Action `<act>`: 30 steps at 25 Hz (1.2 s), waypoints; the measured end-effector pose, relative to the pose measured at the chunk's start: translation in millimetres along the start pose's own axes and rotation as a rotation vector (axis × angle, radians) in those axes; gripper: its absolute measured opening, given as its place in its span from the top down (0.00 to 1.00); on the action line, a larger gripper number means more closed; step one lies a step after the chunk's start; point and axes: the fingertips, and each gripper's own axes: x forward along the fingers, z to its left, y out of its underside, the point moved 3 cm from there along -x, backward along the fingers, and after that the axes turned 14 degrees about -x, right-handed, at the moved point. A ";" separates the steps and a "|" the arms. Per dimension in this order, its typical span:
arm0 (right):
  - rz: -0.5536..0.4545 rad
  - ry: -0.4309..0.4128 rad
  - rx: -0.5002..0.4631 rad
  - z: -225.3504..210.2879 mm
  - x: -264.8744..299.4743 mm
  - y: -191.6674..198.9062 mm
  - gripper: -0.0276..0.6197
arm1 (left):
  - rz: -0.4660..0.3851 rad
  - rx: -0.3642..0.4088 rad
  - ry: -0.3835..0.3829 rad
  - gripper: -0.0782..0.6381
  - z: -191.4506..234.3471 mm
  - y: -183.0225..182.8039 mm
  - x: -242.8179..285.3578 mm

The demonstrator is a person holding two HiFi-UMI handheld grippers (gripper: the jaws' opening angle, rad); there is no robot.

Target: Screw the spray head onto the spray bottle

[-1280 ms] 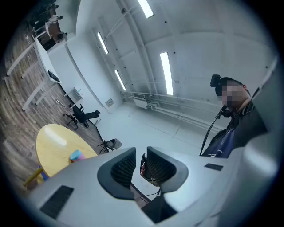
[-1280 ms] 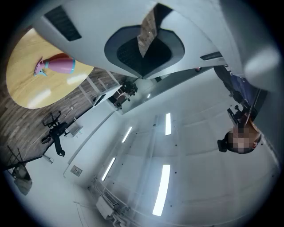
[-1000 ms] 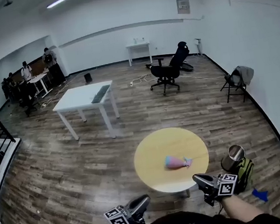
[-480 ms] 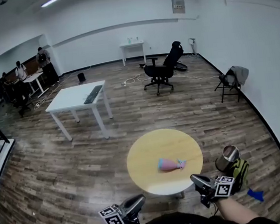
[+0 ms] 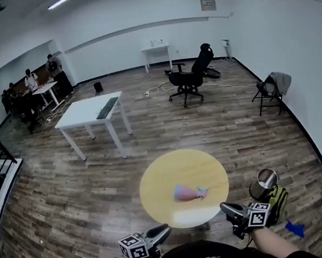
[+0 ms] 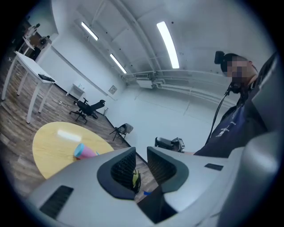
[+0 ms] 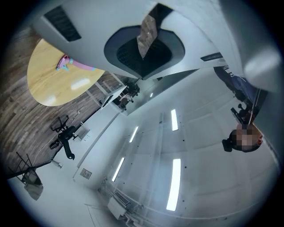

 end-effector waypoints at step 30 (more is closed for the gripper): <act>0.108 0.327 0.031 -190.0 136.7 -4.9 0.92 | 1.255 1.130 -0.140 0.24 323.6 -16.2 285.3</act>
